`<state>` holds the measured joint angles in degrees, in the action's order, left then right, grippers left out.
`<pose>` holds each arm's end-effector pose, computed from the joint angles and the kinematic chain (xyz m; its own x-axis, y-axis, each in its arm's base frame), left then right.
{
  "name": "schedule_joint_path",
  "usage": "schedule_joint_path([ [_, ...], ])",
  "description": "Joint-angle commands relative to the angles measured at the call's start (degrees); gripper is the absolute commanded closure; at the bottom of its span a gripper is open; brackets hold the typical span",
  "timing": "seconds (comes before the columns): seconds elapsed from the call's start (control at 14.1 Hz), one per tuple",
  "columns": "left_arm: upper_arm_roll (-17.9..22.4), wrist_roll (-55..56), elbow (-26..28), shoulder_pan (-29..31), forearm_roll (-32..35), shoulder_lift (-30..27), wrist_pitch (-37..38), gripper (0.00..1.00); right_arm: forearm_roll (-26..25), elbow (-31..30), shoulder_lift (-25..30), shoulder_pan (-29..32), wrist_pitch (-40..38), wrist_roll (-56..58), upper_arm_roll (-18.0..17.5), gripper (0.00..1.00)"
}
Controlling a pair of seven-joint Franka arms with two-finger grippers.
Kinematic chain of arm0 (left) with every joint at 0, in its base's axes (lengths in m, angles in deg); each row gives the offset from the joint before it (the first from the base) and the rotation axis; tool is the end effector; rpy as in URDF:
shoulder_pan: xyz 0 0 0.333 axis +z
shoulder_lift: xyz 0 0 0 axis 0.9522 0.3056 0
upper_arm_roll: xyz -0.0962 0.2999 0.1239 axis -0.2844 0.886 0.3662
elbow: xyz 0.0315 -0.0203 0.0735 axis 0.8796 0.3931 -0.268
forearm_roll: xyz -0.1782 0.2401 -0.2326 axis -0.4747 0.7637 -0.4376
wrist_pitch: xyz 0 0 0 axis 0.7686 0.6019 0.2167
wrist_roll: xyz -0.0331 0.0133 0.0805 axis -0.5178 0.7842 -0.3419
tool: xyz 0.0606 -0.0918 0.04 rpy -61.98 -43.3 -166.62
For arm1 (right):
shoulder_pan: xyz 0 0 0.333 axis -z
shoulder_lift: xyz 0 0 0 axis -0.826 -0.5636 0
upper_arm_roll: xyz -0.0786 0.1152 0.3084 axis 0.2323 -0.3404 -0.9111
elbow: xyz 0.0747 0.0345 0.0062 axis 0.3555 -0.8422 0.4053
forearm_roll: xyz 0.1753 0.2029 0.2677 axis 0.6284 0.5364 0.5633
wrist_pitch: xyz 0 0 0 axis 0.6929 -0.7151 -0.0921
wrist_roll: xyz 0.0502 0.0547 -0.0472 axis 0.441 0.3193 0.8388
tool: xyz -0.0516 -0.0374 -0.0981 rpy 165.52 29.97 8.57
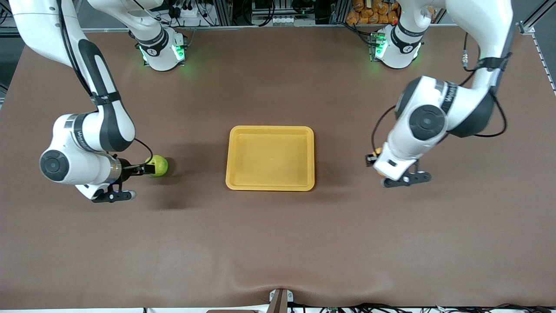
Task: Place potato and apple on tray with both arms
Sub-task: 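Carry the potato toward the tray while the right gripper grasps the green apple, then lower the potato onto the tray and open the left gripper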
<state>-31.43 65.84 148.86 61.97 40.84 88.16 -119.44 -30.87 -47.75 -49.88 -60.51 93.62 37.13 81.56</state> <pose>0.5823 -0.2413 0.3968 0.9904 0.1329 -0.0369 0.1285 -0.9864 -0.1025 0.6145 0.0374 0.2948 0.9706 0.0784 -0.2277 0.0648 -0.9957 -0.0665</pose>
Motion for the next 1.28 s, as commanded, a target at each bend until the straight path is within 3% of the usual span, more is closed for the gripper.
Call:
schedule_joint_path([
  [0.0, -0.2, 6.0, -5.4, -5.4, 1.0, 3.6, 1.8, 0.86, 0.6, -4.7, 0.8, -0.2, 4.8, -0.3, 0.2, 0.00],
  [0.5, 0.1, 11.2, -15.6, -16.2, 1.1, 15.1, 1.8, 0.93, 0.7, -8.6, 0.6, -0.5, 8.5, -0.3, 0.2, 0.00],
  [0.85, 0.4, 10.5, -17.3, -19.3, 2.3, 20.6, 1.1, 0.93, 0.7, -10.3, 0.5, -0.7, 10.4, -0.3, 0.1, 0.00],
  [1.21, 2.3, 10.8, -20.7, -24.0, 2.8, 25.4, 0.2, 0.93, 0.7, -15.0, 0.5, -1.2, 17.4, -0.3, 0.1, 0.02],
])
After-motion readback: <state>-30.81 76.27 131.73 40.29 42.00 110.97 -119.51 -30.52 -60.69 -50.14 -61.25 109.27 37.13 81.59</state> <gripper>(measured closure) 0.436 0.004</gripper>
